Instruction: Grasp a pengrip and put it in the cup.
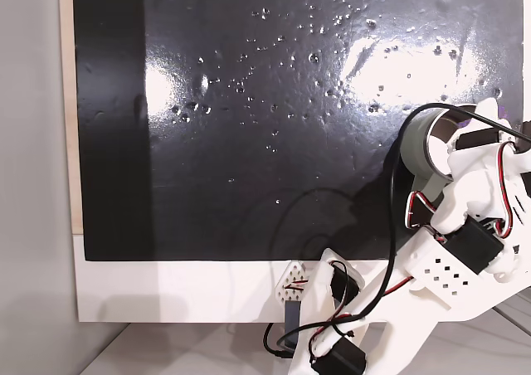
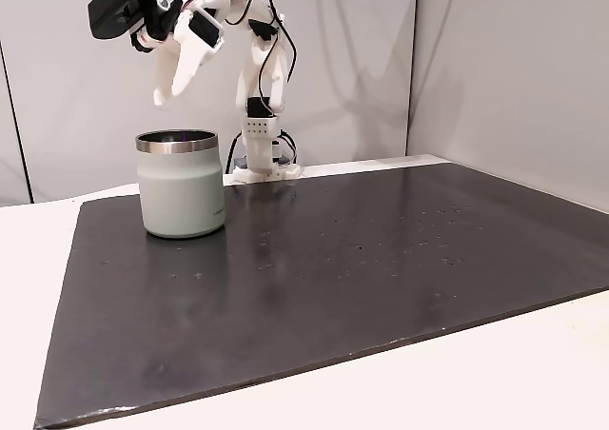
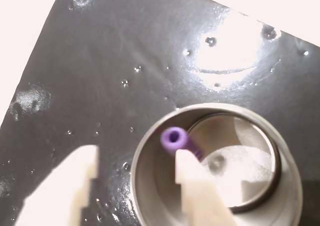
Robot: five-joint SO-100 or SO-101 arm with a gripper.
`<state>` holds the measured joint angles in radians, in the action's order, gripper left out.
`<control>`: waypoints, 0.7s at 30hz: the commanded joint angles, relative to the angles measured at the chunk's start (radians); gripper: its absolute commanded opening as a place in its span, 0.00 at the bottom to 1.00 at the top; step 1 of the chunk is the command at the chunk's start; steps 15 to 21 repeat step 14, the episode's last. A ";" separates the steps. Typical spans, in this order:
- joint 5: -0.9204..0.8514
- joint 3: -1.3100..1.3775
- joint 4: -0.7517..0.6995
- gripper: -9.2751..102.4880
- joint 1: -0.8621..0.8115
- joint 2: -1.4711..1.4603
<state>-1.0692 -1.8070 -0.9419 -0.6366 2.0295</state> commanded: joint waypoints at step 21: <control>0.003 0.009 0.034 0.29 0.000 0.054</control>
